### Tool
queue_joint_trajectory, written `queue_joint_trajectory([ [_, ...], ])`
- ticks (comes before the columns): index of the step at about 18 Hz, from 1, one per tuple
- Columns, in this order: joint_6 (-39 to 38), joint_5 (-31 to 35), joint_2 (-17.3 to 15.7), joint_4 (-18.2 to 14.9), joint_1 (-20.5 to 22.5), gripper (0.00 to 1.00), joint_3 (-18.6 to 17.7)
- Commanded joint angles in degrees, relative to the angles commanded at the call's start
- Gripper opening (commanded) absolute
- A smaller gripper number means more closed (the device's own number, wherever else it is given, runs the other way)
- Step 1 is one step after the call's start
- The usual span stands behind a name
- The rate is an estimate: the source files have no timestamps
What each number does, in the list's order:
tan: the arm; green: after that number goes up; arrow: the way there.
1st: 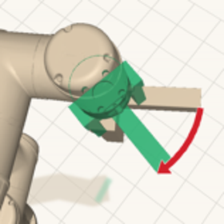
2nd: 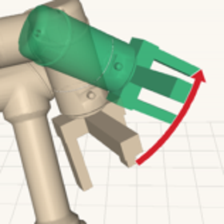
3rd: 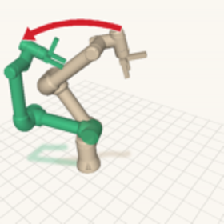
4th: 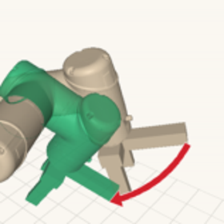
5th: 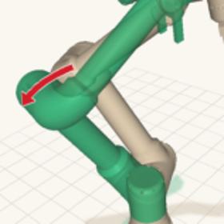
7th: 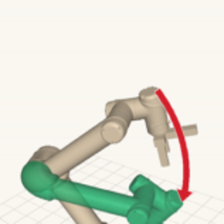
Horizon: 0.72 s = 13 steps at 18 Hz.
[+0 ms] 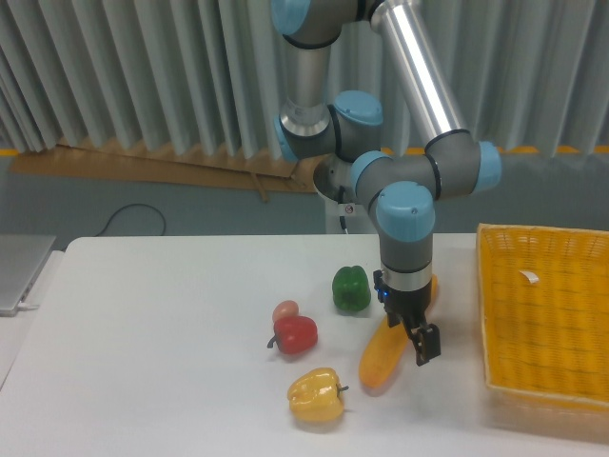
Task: Place the bread in the basket
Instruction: 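Lower the gripper onto the bread loaf and close on it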
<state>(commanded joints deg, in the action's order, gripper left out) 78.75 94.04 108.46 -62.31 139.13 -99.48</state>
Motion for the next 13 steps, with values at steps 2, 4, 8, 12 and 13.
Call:
queue_joint_trajectory([
  [2,-0.1,0.2,-0.7,-0.6,-0.6,1.0,-2.0],
  [4,-1.1,0.1,-0.9,-1.1,-1.4,1.0,-2.2],
  [8,-4.4,0.2,-0.4,-1.0,-1.5,1.0,-1.9],
  [12,-3.7,0.0,0.6,-0.9,-0.8,1.0,-0.5],
  [13,-3.2,-0.2,0.4,-1.0,-0.4,1.0,-0.3],
])
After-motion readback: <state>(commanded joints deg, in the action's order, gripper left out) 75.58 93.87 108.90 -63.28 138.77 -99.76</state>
